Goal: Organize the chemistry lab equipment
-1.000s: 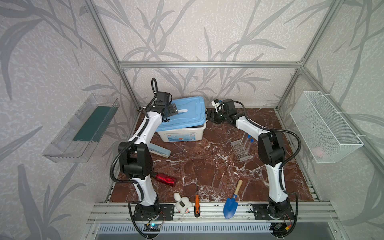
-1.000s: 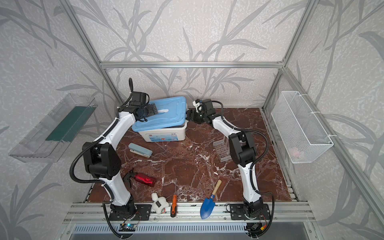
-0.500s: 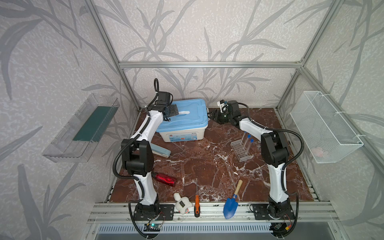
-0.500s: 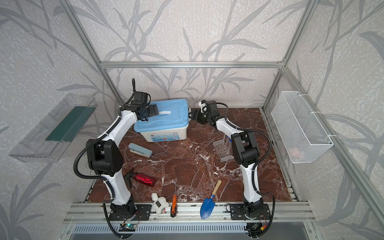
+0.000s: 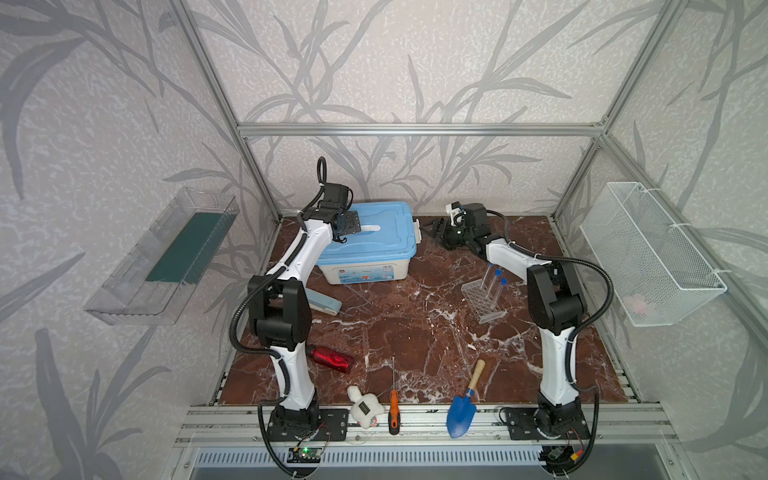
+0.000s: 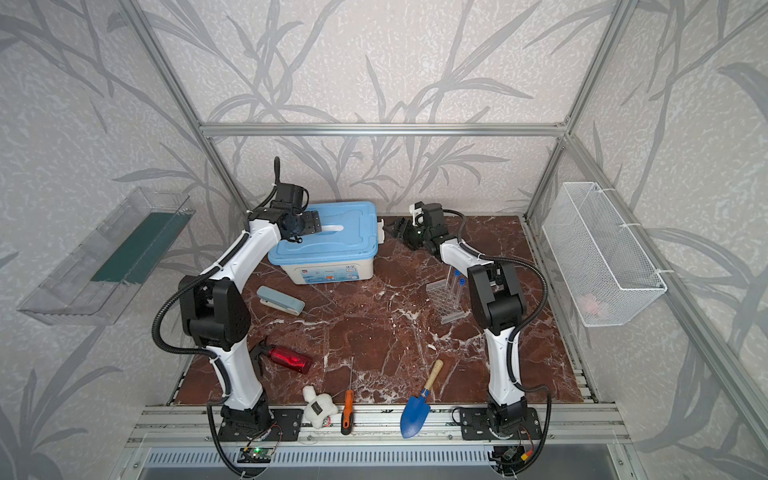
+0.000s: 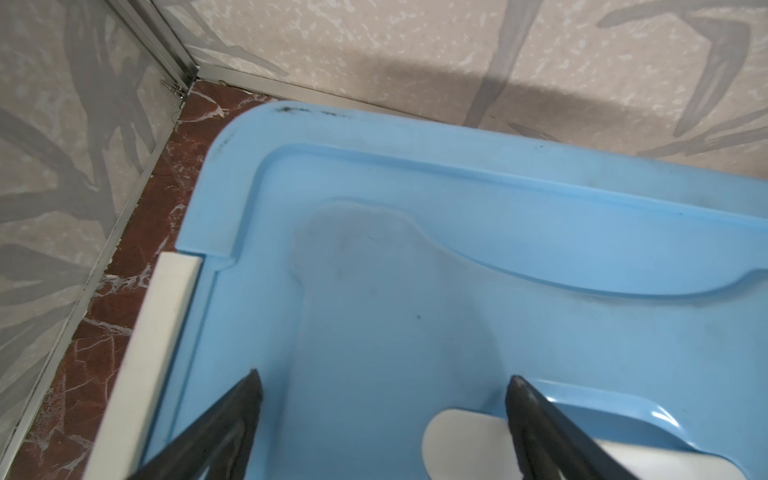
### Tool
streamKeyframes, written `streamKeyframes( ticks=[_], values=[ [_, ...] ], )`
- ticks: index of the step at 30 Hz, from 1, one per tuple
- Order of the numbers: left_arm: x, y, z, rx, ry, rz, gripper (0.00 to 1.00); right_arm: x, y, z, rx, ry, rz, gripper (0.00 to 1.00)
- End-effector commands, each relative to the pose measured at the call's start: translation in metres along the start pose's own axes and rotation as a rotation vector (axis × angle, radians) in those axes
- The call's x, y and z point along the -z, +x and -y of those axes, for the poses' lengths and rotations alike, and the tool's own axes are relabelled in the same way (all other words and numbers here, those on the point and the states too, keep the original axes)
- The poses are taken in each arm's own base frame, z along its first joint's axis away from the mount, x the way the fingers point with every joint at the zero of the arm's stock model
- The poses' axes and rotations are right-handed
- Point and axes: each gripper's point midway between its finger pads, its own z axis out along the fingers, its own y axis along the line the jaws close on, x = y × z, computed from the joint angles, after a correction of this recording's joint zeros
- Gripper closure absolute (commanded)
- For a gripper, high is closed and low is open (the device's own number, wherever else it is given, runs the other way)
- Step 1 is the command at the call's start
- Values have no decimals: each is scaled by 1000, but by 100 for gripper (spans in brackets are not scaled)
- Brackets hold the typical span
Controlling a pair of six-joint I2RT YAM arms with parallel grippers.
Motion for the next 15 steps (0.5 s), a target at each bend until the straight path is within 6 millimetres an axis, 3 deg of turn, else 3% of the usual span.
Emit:
streamKeyframes(
  ticks=[1, 4, 8, 15],
  values=[
    [-6, 23, 1, -24, -12, -92, 8, 2, -15, -21, 15, -78, 34, 16],
    [-6, 19, 18, -31, 35, -75, 9, -7, -13, -41, 13, -208, 7, 10],
    [-12, 29, 31, -36, 64, -102, 9, -19, 6, -54, 61, -183, -63, 6],
    [-21, 50, 26, -42, 39, -158, 10, -24, 26, -83, 161, -163, -123, 8]
  ],
)
